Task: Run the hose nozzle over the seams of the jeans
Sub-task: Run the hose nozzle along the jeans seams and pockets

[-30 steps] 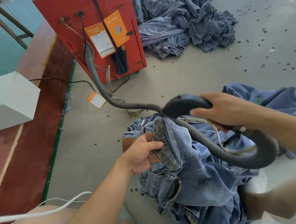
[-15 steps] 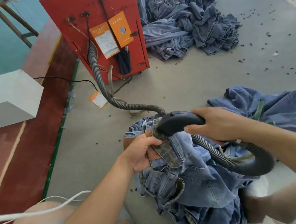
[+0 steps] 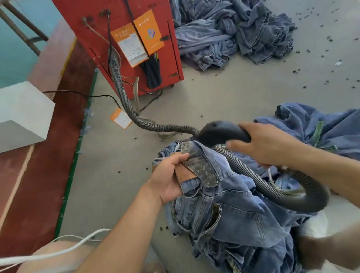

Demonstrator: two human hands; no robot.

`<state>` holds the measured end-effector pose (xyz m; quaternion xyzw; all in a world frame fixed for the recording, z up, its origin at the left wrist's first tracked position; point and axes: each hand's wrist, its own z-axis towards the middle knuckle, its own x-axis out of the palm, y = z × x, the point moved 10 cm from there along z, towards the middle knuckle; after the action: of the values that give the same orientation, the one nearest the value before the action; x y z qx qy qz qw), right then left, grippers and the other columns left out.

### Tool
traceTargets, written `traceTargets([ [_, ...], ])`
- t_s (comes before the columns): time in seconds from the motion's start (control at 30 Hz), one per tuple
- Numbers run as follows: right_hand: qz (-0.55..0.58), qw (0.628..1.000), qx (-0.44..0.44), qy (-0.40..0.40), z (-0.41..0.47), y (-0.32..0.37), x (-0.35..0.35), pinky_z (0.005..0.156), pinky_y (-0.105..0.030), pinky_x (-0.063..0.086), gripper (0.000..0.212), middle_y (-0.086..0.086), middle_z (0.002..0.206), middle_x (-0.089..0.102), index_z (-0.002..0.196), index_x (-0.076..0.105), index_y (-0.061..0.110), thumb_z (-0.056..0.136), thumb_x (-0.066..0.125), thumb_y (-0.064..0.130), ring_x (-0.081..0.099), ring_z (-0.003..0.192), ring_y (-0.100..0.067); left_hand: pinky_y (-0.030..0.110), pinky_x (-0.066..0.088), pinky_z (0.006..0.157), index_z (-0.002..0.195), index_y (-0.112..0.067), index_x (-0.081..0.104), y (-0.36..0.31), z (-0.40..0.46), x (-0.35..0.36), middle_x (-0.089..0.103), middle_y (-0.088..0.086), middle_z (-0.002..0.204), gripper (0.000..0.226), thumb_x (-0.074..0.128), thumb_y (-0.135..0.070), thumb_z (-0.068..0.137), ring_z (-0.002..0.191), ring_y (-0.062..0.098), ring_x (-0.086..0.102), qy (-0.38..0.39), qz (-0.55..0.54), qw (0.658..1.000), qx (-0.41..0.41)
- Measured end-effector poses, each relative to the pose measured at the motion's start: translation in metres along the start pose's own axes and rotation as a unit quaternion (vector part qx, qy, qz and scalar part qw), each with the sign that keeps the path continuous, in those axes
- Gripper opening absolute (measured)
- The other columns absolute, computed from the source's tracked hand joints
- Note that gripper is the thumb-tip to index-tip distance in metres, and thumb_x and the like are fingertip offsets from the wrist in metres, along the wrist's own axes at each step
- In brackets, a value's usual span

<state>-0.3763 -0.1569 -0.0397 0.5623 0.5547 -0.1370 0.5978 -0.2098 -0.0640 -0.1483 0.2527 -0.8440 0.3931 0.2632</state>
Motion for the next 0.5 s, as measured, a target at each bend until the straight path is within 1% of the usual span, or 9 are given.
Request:
traceTargets([
  [0.07, 0.053, 0.997, 0.041, -0.027, 0.002, -0.016, -0.016, 0.04, -0.029, 0.048, 0.023, -0.002, 0.059, 0.064, 0.098, 0.056, 0.026, 0.098, 0.061, 0.048, 0.061, 0.039, -0.017, 0.051, 0.052, 0.103, 0.136, 0.003, 0.063, -0.007, -0.004, 0.004, 0.064, 0.024, 0.135, 0.046, 0.046, -0.021, 0.1, 0.122, 0.038, 0.065, 0.031, 0.025, 0.999, 0.002],
  [0.13, 0.066, 0.997, 0.035, 0.004, -0.002, -0.023, -0.02, 0.039, -0.029, 0.049, 0.022, -0.003, 0.051, 0.062, 0.095, 0.056, 0.027, 0.098, 0.063, 0.048, 0.059, 0.036, -0.02, 0.052, 0.054, 0.102, 0.136, 0.001, 0.061, -0.017, -0.008, 0.005, 0.066, 0.022, 0.129, 0.047, 0.045, -0.017, 0.096, 0.113, 0.035, 0.067, 0.061, 0.068, 0.996, 0.009],
  [0.2, 0.076, 0.996, 0.004, 0.045, -0.01, -0.021, -0.015, 0.04, -0.026, 0.047, 0.017, 0.002, 0.049, 0.059, 0.09, 0.056, 0.036, 0.095, 0.065, 0.049, 0.057, 0.036, -0.018, 0.05, 0.054, 0.099, 0.132, -0.001, 0.061, -0.02, -0.009, -0.005, 0.067, 0.021, 0.121, 0.044, 0.044, -0.015, 0.094, 0.104, 0.033, 0.068, 0.04, 0.107, 0.993, 0.002],
  [0.27, 0.063, 0.994, -0.025, 0.088, -0.017, -0.016, -0.007, 0.041, -0.022, 0.045, 0.015, 0.004, 0.053, 0.061, 0.087, 0.054, 0.045, 0.092, 0.066, 0.052, 0.058, 0.038, -0.014, 0.053, 0.052, 0.103, 0.134, 0.0, 0.058, -0.014, -0.007, -0.018, 0.063, 0.024, 0.126, 0.044, 0.045, -0.018, 0.096, 0.11, 0.037, 0.064, 0.006, 0.104, 0.994, -0.013],
  [0.3, 0.046, 0.992, -0.037, 0.113, -0.02, -0.014, -0.001, 0.042, -0.021, 0.046, 0.014, 0.006, 0.059, 0.065, 0.089, 0.053, 0.048, 0.09, 0.066, 0.054, 0.059, 0.04, -0.013, 0.054, 0.052, 0.104, 0.137, 0.0, 0.057, -0.01, -0.006, -0.024, 0.062, 0.024, 0.13, 0.046, 0.046, -0.02, 0.097, 0.114, 0.038, 0.062, -0.01, 0.095, 0.995, -0.016],
  [0.33, 0.026, 0.989, -0.042, 0.14, -0.023, -0.012, 0.007, 0.043, -0.021, 0.047, 0.014, 0.007, 0.066, 0.067, 0.091, 0.054, 0.049, 0.089, 0.066, 0.057, 0.061, 0.044, -0.012, 0.053, 0.054, 0.101, 0.136, -0.002, 0.06, -0.008, -0.005, -0.027, 0.063, 0.024, 0.132, 0.047, 0.05, -0.023, 0.095, 0.115, 0.038, 0.063, -0.025, 0.087, 0.996, -0.014],
  [0.4, -0.029, 0.982, -0.052, 0.179, -0.027, -0.01, 0.024, 0.052, -0.027, 0.053, 0.018, 0.007, 0.076, 0.069, 0.097, 0.057, 0.047, 0.089, 0.064, 0.061, 0.065, 0.056, -0.011, 0.046, 0.059, 0.09, 0.122, -0.007, 0.073, -0.005, -0.002, -0.03, 0.07, 0.021, 0.124, 0.041, 0.06, -0.028, 0.089, 0.107, 0.035, 0.071, -0.039, 0.084, 0.996, -0.012],
  [0.43, -0.06, 0.982, -0.058, 0.172, -0.026, -0.008, 0.031, 0.057, -0.027, 0.052, 0.02, 0.007, 0.077, 0.069, 0.098, 0.058, 0.044, 0.09, 0.062, 0.061, 0.064, 0.062, -0.009, 0.043, 0.06, 0.086, 0.112, -0.008, 0.077, -0.003, -0.002, -0.03, 0.074, 0.019, 0.114, 0.036, 0.064, -0.03, 0.086, 0.1, 0.033, 0.073, -0.04, 0.086, 0.995, -0.017],
  [0.5, -0.072, 0.99, -0.054, 0.111, -0.016, -0.004, 0.032, 0.056, -0.023, 0.044, 0.019, 0.01, 0.075, 0.065, 0.092, 0.055, 0.041, 0.094, 0.062, 0.058, 0.061, 0.062, -0.004, 0.04, 0.06, 0.081, 0.101, -0.008, 0.076, -0.001, -0.001, -0.032, 0.073, 0.015, 0.098, 0.034, 0.07, -0.035, 0.082, 0.087, 0.03, 0.072, -0.044, 0.077, 0.996, -0.022],
])
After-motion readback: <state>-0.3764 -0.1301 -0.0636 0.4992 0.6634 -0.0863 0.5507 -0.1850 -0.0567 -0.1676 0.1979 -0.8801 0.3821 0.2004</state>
